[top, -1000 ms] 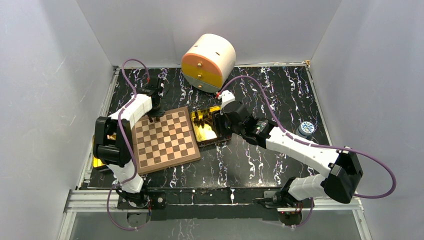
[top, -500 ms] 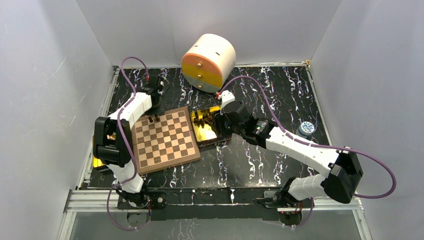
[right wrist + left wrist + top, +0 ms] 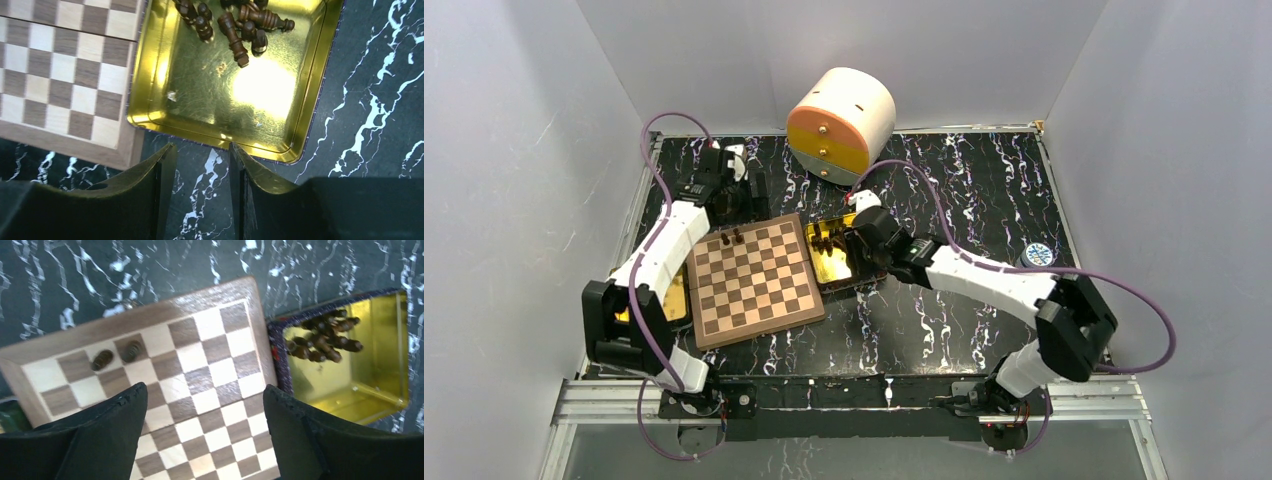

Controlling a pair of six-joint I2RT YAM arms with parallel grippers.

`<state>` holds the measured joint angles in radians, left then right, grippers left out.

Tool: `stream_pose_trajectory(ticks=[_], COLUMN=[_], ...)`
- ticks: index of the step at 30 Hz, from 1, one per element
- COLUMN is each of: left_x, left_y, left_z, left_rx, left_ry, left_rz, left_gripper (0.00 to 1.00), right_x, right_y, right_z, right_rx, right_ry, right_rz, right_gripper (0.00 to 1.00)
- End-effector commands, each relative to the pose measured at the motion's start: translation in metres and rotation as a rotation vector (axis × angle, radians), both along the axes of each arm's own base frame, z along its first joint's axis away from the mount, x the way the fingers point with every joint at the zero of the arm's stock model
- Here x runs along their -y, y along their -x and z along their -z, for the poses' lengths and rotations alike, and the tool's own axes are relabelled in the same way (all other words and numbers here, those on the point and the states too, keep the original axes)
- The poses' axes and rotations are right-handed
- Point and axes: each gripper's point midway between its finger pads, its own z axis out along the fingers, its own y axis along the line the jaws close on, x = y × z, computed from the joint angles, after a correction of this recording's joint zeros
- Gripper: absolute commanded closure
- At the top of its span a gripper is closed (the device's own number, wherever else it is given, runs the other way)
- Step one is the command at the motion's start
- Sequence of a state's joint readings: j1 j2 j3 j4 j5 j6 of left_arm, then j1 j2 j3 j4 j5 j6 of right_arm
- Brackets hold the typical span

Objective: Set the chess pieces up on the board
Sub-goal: Pick up the chess piece from the storage box.

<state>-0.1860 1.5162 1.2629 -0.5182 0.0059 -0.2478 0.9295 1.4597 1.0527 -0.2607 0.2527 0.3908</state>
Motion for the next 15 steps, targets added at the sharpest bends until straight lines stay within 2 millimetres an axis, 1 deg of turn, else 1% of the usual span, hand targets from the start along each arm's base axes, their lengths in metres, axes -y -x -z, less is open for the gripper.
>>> stream_pose_trajectory(ticks=[1, 2, 6, 11, 13, 15], left_x=[0.018, 0.016, 0.007, -0.005, -0.008, -0.009], left_y=[0.025, 0.031, 0.046, 0.058, 0.061, 0.059], left_z=[-0.002, 0.004, 0.011, 0.014, 0.011, 0.003], left_rx=[0.014, 0.012, 0.053, 0.128, 0.155, 0.178], left_ry=[0.102, 0.096, 0.072, 0.047, 0.041, 0.037], left_rz=[0.082, 0.086, 0.073, 0.023, 0.017, 0.017], left_gripper=[0.13, 0.12, 0.11, 0.1, 0.1, 0.1], right_x=[-0.018, -0.02, -0.037, -0.056, -0.062, -0.069], right_y=[-0.031, -0.036, -0.054, -0.077, -0.085, -0.092], right_z=[-0.008, -0.006, -0.001, 0.013, 0.019, 0.023], right_rx=[0.044, 0.041, 0.037, 0.033, 0.03, 0.031], right_ry=[-0.038, -0.036, -0.038, 0.004, 0.019, 0.024], right_rz=[0.017, 0.018, 0.013, 0.027, 0.036, 0.04], right_gripper=[0.5, 0.51, 0.56, 0.56, 0.56, 0.57])
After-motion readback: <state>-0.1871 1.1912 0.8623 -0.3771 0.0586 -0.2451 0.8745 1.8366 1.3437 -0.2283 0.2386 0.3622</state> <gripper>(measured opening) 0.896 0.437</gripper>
